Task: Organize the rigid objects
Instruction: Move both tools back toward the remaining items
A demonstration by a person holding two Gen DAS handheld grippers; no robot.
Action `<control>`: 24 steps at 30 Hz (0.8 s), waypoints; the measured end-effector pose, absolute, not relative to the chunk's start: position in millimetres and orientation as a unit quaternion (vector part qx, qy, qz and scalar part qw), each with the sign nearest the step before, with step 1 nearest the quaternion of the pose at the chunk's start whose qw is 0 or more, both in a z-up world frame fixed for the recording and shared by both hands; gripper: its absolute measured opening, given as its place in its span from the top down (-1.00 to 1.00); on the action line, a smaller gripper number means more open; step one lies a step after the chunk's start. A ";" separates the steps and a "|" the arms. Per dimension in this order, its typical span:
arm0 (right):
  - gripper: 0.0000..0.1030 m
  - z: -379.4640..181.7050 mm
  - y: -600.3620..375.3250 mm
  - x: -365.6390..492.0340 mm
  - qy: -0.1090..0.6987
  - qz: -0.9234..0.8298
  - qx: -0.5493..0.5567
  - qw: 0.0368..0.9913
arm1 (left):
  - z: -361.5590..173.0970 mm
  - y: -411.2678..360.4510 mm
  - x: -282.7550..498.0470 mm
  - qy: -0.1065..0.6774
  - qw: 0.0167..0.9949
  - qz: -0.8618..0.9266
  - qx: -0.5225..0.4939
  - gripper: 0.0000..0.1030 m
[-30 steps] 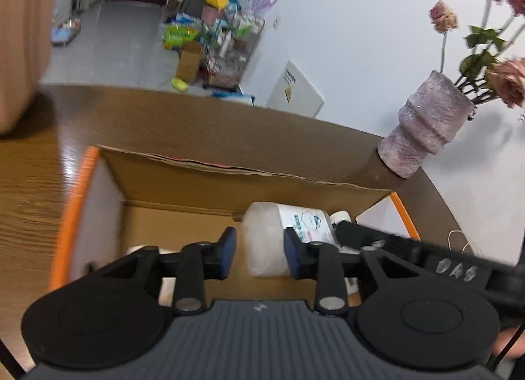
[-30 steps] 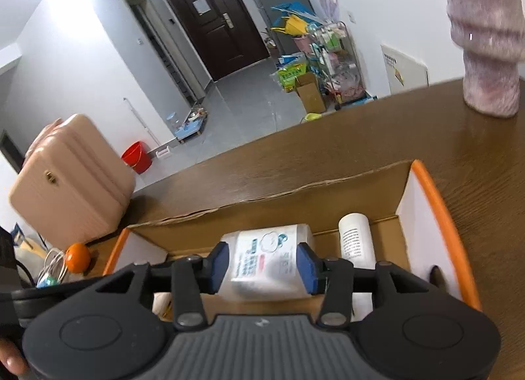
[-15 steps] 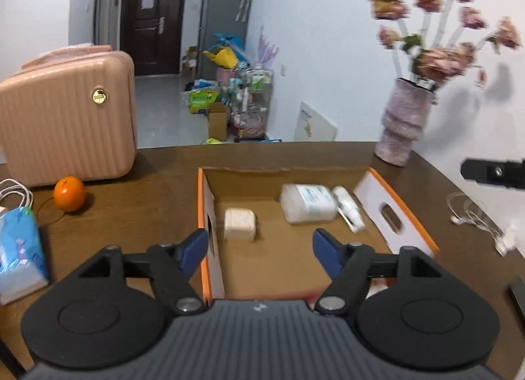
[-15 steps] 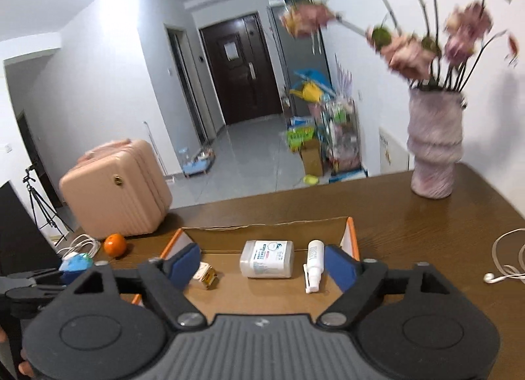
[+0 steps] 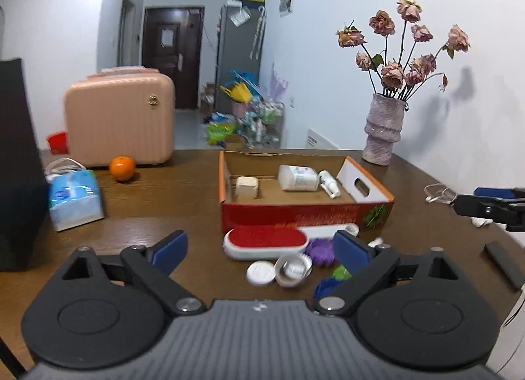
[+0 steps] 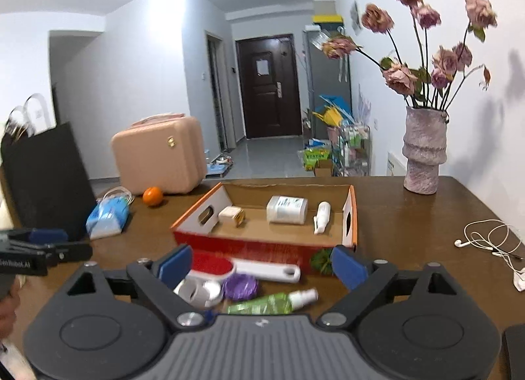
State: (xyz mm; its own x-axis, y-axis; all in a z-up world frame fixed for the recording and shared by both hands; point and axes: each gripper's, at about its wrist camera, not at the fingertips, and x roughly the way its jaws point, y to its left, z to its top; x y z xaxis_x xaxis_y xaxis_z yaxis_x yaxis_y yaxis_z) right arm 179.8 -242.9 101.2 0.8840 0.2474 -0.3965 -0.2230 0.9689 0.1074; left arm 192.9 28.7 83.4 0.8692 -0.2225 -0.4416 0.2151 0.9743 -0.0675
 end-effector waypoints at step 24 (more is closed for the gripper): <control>-0.82 19.3 -250.8 141.3 0.215 0.069 0.064 0.972 | 12.2 -2.9 173.5 0.234 0.969 -0.072 0.020 -1.00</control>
State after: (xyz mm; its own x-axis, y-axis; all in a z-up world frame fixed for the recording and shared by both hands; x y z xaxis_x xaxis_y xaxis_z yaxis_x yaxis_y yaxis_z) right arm 141.3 -250.8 19.3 0.8978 0.1611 -0.4098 -0.1058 0.9823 0.1544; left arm 173.5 -2.9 12.2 0.8797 -0.1307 -0.4573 0.1491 0.9888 0.0041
